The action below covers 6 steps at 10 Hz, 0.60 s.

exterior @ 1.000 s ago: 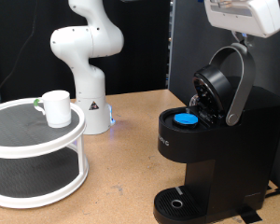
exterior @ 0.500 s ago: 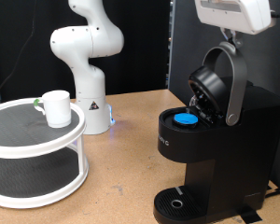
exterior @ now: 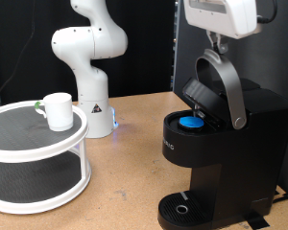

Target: Make a cup of coffee with the keurig machine

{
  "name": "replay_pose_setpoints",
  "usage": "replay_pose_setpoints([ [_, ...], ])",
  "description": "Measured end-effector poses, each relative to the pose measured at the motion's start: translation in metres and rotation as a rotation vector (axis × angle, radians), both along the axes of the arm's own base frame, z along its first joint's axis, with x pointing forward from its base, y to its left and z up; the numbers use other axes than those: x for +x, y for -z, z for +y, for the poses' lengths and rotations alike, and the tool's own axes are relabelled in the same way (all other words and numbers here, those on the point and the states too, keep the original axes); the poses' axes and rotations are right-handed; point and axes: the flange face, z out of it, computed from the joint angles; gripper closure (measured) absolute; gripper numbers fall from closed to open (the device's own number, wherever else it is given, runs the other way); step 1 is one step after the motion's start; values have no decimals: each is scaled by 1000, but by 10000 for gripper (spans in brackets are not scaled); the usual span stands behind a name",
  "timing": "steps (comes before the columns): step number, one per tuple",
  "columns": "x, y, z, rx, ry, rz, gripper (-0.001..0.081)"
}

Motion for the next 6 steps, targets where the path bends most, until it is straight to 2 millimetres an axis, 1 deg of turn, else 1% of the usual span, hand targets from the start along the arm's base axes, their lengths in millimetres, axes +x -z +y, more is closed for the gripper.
replay_pose_setpoints([
  [3, 2, 9, -23, -34, 10, 20, 802],
  [6, 3, 23, -44, -53, -7, 28, 802],
])
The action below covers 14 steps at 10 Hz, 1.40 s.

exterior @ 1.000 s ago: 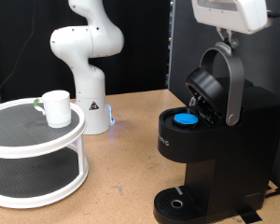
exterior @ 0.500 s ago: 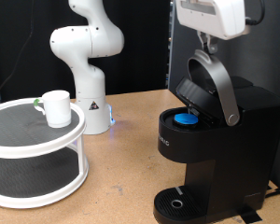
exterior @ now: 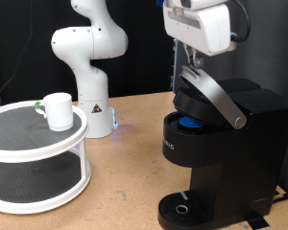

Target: Make a cup of coffee with the keurig machine

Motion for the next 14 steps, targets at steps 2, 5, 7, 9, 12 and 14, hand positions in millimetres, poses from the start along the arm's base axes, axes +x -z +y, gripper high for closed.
replay_pose_setpoints([
  [2, 0, 11, -11, -8, -9, -3, 802],
  [5, -1, 26, -24, -14, -12, -7, 802],
  [7, -3, 40, -28, -27, -23, -1, 802],
  [9, -5, 52, -30, -41, -32, -7, 802],
  [12, -11, 70, -32, -56, -49, -1, 802],
  [14, -15, 82, -34, -59, -52, 4, 802],
])
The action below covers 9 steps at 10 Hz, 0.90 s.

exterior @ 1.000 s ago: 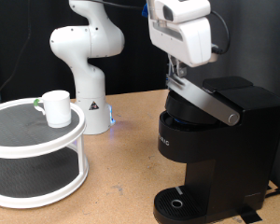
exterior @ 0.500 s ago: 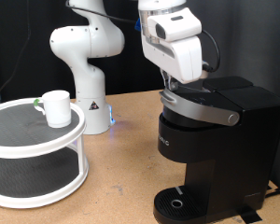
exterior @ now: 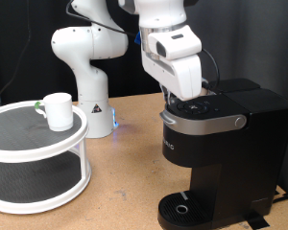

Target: Make a cup of coffee with the keurig machine

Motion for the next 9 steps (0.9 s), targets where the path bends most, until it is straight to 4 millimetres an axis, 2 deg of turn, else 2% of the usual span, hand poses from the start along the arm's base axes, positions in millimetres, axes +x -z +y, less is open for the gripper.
replay_pose_setpoints([
  [2, -2, 8, -1, -3, 2, -6, 802],
  [6, -3, 8, -1, -1, 4, -10, 802],
  [9, -1, 1, 0, 69, 37, -22, 802],
])
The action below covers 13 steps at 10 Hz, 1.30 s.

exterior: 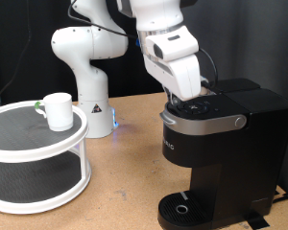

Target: Make a cup of coffee with the keurig machine

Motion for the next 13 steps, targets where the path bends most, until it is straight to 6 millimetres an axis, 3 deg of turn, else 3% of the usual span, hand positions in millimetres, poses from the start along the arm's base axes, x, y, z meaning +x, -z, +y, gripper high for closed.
replay_pose_setpoints([
  [5, 0, -47, -13, 76, 13, -41, 802],
  [10, -4, -46, -19, 21, -21, -2, 802],
  [13, -12, -57, -46, -42, -166, 71, 802],
])
